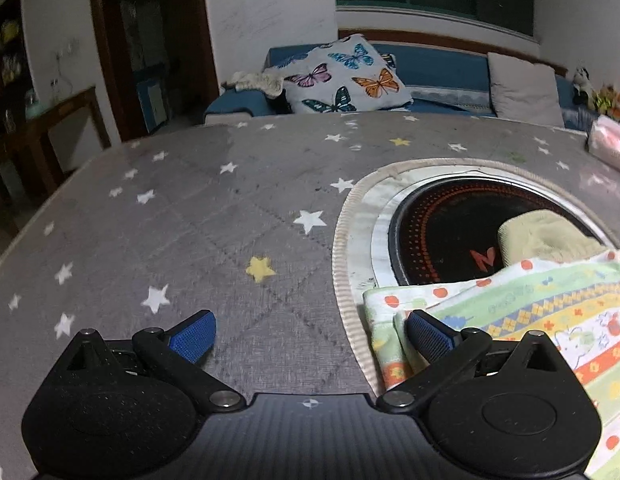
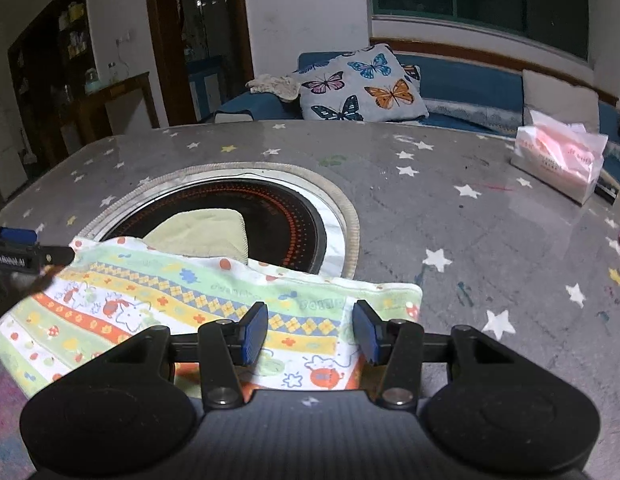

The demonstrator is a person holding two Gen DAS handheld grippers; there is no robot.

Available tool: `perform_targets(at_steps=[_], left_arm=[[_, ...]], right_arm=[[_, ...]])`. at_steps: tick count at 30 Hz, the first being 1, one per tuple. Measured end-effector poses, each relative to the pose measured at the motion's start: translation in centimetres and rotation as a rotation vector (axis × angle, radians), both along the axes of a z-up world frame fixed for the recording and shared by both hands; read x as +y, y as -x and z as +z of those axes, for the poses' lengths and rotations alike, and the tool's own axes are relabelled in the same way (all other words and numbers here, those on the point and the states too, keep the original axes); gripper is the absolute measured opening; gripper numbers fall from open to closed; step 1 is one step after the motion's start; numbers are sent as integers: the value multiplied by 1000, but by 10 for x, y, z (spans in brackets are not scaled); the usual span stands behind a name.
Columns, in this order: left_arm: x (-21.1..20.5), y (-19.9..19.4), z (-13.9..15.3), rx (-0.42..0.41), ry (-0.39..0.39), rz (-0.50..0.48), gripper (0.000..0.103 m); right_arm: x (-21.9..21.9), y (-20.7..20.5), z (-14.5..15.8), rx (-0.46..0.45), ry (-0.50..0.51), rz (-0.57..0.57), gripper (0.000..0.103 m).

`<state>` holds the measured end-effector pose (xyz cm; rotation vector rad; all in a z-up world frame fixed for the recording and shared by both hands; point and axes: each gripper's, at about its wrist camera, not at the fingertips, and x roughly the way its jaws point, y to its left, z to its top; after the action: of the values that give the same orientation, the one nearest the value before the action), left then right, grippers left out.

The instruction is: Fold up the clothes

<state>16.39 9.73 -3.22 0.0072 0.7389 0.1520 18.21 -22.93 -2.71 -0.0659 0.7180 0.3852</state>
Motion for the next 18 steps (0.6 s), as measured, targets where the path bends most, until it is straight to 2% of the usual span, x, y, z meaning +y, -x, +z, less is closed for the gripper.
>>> perform_targets(at_steps=[3, 8, 18], left_arm=[[2, 6, 8, -11, 12, 4, 103], [6, 20, 23, -34, 56, -1, 103], [15, 46, 38, -55, 132, 14, 103]], right_arm=[[5, 7, 8, -17, 14, 3, 48], [20, 33, 28, -55, -3, 99, 50], [108, 100, 39, -90, 59, 476, 51]])
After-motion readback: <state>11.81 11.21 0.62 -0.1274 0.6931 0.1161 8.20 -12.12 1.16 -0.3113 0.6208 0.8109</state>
